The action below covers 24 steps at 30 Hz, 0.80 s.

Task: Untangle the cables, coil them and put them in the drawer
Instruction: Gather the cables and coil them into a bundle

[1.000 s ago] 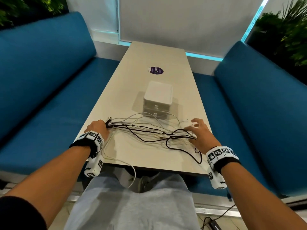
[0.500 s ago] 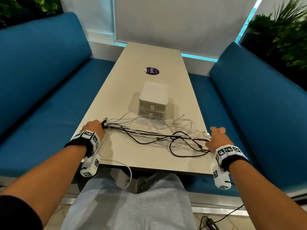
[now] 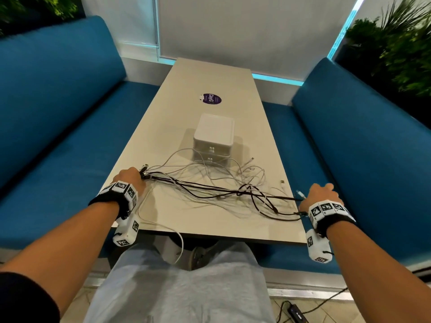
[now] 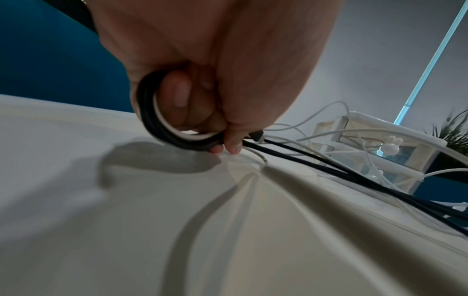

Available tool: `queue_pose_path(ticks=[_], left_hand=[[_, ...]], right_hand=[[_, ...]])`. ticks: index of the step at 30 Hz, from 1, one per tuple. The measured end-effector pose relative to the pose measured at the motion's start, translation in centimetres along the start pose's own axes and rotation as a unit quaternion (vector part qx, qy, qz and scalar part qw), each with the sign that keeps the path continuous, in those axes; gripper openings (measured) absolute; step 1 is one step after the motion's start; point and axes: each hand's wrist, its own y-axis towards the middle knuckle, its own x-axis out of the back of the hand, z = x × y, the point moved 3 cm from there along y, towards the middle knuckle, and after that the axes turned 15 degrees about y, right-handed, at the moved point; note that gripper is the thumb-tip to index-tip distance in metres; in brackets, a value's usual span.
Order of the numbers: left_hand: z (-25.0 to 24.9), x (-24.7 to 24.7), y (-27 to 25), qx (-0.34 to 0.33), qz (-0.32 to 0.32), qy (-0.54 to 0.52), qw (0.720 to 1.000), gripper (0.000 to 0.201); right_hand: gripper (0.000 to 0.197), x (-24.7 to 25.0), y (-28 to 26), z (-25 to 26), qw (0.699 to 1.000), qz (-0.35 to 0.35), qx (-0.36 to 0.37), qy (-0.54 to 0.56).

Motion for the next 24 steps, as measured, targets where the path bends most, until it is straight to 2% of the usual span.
queue_pose_path(ticks=[1, 3, 5, 9, 12, 14, 16, 18, 21, 23, 24], left_hand=[[0.0, -0.1, 0.0, 0.000, 0.000, -0.002, 1.000, 0.029], [0.0, -0.1, -0.2, 0.002, 0.002, -0.009, 1.000, 0.030], [0.1, -0.2, -0.3, 0.005, 0.003, -0.015, 1.000, 0.032], [0.1, -0.1, -0.2, 0.001, 0.009, -0.018, 1.000, 0.036], [0.2, -0.1, -0.1, 0.002, 0.009, -0.017, 1.000, 0.032], [0.3, 0.0, -0.1, 0.003, 0.009, -0.018, 1.000, 0.031], [0.2, 0.0, -0.3, 0.002, 0.009, -0.019, 1.000, 0.030], [0.0, 0.2, -0.5, 0.001, 0.007, -0.020, 1.000, 0.031], [-0.2, 0.4, -0.8, 0.002, 0.004, -0.015, 1.000, 0.031], [-0.2, 0.5, -0.8, 0.003, 0.001, -0.014, 1.000, 0.029], [-0.2, 0.5, -0.8, 0.003, -0.001, -0.013, 1.000, 0.028]], right_hand=[[0.039, 0.2, -0.1, 0.1, 1.000, -0.025, 0.008, -0.011], [0.035, 0.4, -0.1, 0.4, 0.999, -0.035, 0.016, -0.010], [0.045, 0.0, 0.2, 0.5, 0.999, -0.016, 0.009, 0.027], [0.079, -1.1, 0.7, 0.3, 0.974, 0.027, 0.005, 0.226], [0.070, -1.0, 0.5, 0.5, 0.961, -0.015, 0.013, 0.275], [0.061, -1.1, 0.8, 0.1, 0.956, -0.021, -0.011, 0.293], [0.052, -1.3, 0.7, -0.4, 0.927, 0.008, -0.049, 0.373], [0.047, -1.2, 0.9, -0.7, 0.898, 0.002, -0.059, 0.436], [0.060, -1.0, 0.3, -0.1, 0.879, -0.018, -0.016, 0.476], [0.071, -1.0, -0.2, 0.8, 0.879, 0.005, 0.024, 0.475], [0.069, -1.0, -0.4, 1.3, 0.884, 0.014, 0.049, 0.464]])
